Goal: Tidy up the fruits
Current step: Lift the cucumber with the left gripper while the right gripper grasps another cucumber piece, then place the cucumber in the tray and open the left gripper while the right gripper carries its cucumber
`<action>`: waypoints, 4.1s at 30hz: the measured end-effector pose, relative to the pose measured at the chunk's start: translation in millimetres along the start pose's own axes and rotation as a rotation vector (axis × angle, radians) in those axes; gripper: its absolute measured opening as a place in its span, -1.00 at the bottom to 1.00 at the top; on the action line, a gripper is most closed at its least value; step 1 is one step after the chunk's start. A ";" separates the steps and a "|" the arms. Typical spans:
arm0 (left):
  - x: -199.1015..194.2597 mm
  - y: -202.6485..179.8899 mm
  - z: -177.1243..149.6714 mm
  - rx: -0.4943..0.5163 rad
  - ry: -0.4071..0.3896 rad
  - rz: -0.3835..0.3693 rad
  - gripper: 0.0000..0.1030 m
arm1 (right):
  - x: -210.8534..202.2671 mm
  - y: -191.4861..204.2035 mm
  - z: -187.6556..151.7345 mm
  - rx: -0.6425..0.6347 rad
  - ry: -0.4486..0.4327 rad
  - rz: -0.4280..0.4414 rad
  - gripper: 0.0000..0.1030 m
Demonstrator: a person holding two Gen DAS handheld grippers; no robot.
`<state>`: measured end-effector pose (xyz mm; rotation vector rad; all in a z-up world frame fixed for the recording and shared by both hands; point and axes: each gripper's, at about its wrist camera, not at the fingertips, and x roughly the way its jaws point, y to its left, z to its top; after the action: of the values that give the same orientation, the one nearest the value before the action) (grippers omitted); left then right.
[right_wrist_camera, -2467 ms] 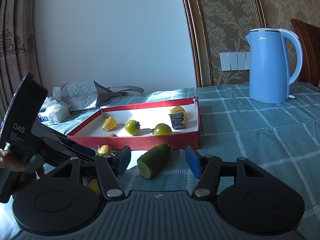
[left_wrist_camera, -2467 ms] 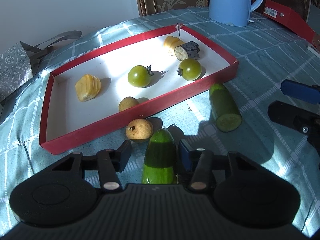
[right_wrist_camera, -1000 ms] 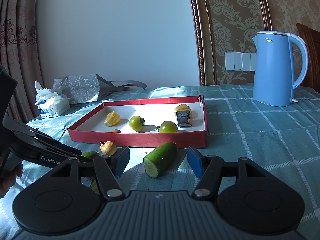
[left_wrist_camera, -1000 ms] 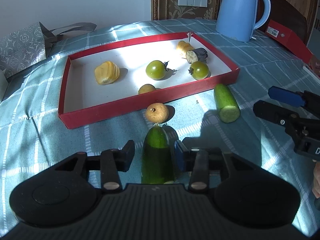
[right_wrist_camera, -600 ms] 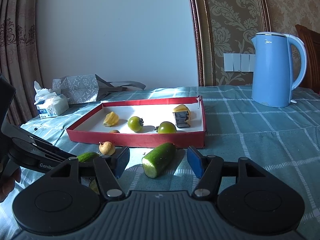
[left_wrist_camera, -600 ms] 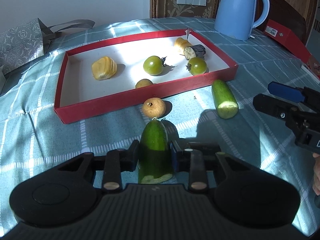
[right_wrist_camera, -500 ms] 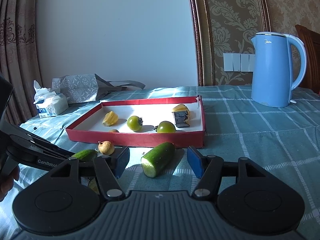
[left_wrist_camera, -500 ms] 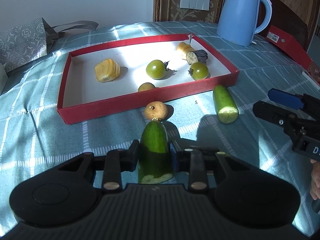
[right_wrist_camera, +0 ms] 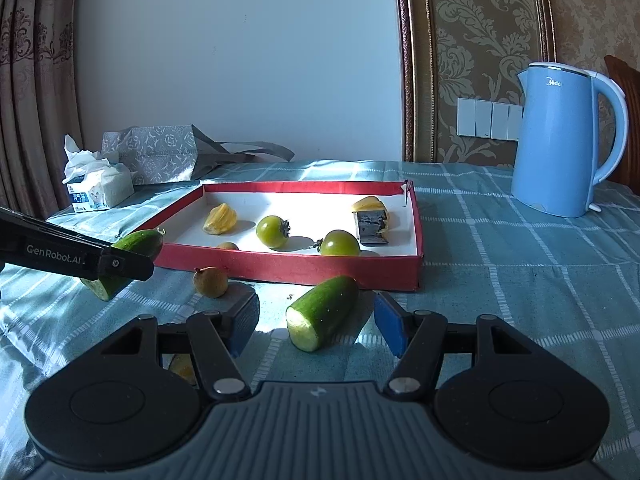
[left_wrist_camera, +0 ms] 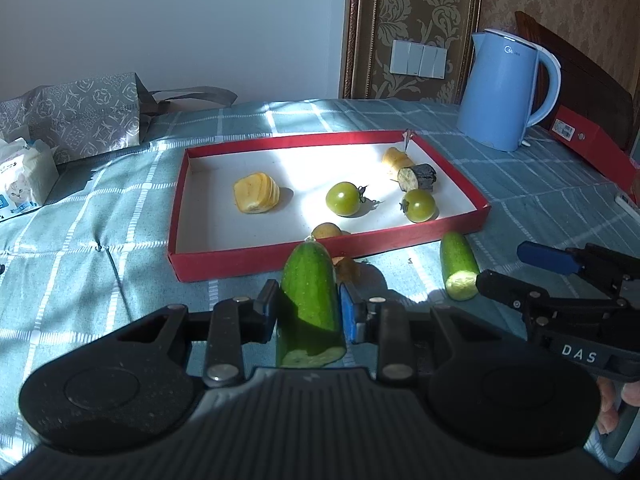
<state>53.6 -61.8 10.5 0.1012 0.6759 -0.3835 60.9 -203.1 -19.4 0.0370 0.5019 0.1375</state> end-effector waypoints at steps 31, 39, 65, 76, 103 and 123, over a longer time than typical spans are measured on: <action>-4.0 16.0 -9.8 -0.022 -0.011 -0.009 -0.44 | 53.3 10.6 -1.5 0.006 0.133 -0.070 -0.19; -4.9 16.2 -9.6 -0.023 -0.015 -0.008 -0.44 | 47.6 10.3 -3.1 -0.011 0.136 -0.052 -0.22; -5.6 9.1 -2.8 -0.023 -0.028 -0.001 -0.44 | 12.4 -2.4 -4.5 -0.003 0.081 0.019 -0.32; 6.7 13.3 18.4 -0.040 -0.034 -0.003 -0.44 | -9.4 -16.3 4.4 0.044 0.020 0.070 -0.35; 168.5 -1.5 113.1 0.019 0.058 0.062 -0.44 | -21.7 -54.7 3.5 0.137 -0.005 0.102 -0.35; 54.6 28.7 64.0 -0.116 -0.213 0.250 0.73 | 27.6 -64.7 52.7 0.184 -0.007 0.204 -0.35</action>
<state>141.2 -66.0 25.0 0.0332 0.4665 -0.1116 118.2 -263.4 9.1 0.2694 0.5024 0.2906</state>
